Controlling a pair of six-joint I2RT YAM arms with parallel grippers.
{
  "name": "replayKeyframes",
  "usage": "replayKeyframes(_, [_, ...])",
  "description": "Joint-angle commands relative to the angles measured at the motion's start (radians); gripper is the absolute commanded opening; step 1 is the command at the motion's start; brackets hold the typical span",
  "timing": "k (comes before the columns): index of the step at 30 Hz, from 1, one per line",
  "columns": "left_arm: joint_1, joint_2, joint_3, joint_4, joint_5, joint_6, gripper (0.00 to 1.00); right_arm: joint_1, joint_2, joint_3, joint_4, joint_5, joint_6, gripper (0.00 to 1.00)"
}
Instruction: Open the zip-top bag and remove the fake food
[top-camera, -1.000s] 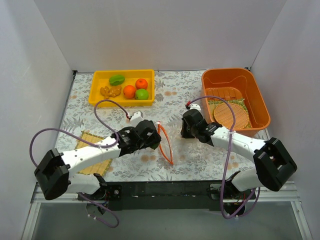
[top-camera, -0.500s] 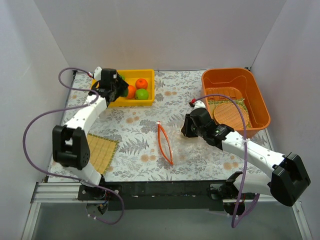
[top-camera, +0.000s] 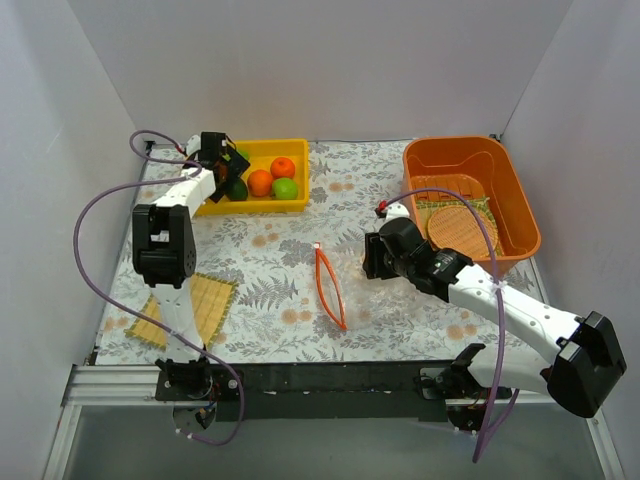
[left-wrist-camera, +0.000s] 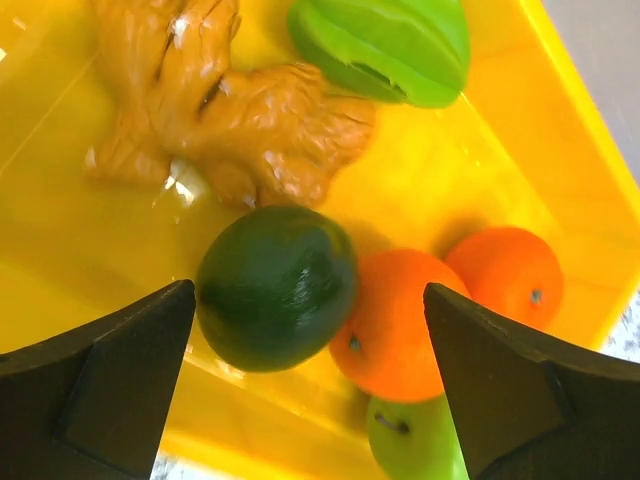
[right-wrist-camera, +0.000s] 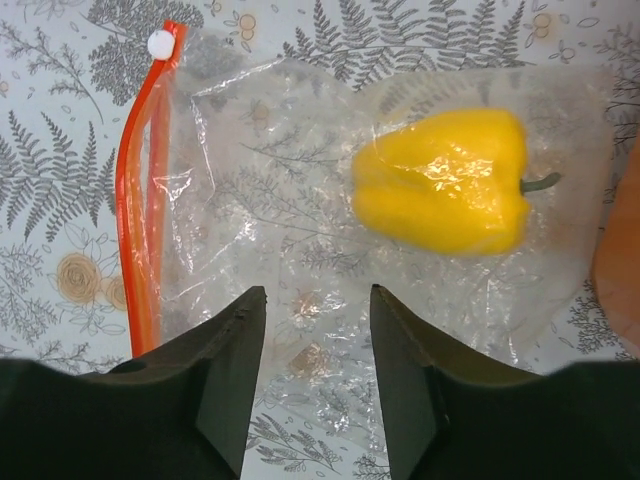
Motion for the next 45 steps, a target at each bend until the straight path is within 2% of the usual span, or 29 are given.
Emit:
replayKeyframes(1, [-0.006, -0.204, -0.114, -0.011, 0.009, 0.012, 0.98, 0.000, -0.004, 0.082, -0.041, 0.101, -0.060, 0.60])
replayKeyframes(3, [-0.022, -0.310, -0.194, 0.008, 0.030, -0.010, 0.95, -0.001, 0.014, 0.118, -0.074, 0.155, -0.070, 0.64])
replayKeyframes(6, [-0.072, -0.454, -0.367, 0.025, 0.044, -0.047, 0.84, -0.014, 0.052, 0.154, -0.104, 0.213, -0.086, 0.70])
replayKeyframes(7, [-0.089, -0.490, -0.454, 0.030, 0.041, -0.061, 0.76, -0.020, 0.061, 0.160, -0.108, 0.218, -0.087, 0.72])
replayKeyframes(9, [-0.155, -0.601, -0.559, 0.076, 0.061, -0.088, 0.68, -0.035, 0.086, 0.161, -0.095, 0.215, -0.090, 0.73])
replayKeyframes(10, [-0.184, -0.634, -0.594, 0.082, 0.052, -0.102, 0.58, -0.038, 0.094, 0.160, -0.088, 0.213, -0.094, 0.74])
replayKeyframes(15, [-0.405, -0.775, -0.816, 0.116, 0.067, -0.200, 0.42, -0.058, 0.167, 0.168, -0.047, 0.199, -0.089, 0.76])
replayKeyframes(20, [-0.589, -0.861, -0.915, 0.179, 0.078, -0.317, 0.38, -0.058, 0.186, 0.163, -0.024, 0.213, -0.057, 0.77])
replayKeyframes(26, [-0.696, -0.802, -0.953, 0.295, 0.108, -0.406, 0.35, -0.058, 0.166, 0.149, -0.032, 0.224, -0.026, 0.77])
replayKeyframes(38, [-0.792, -0.570, -0.927, 0.478, 0.107, -0.524, 0.36, -0.057, 0.175, 0.152, -0.041, 0.273, -0.028, 0.77])
replayKeyframes(45, [-0.792, -0.519, -0.875, 0.328, -0.014, -0.556, 0.34, -0.058, 0.233, 0.189, -0.050, 0.298, -0.037, 0.79])
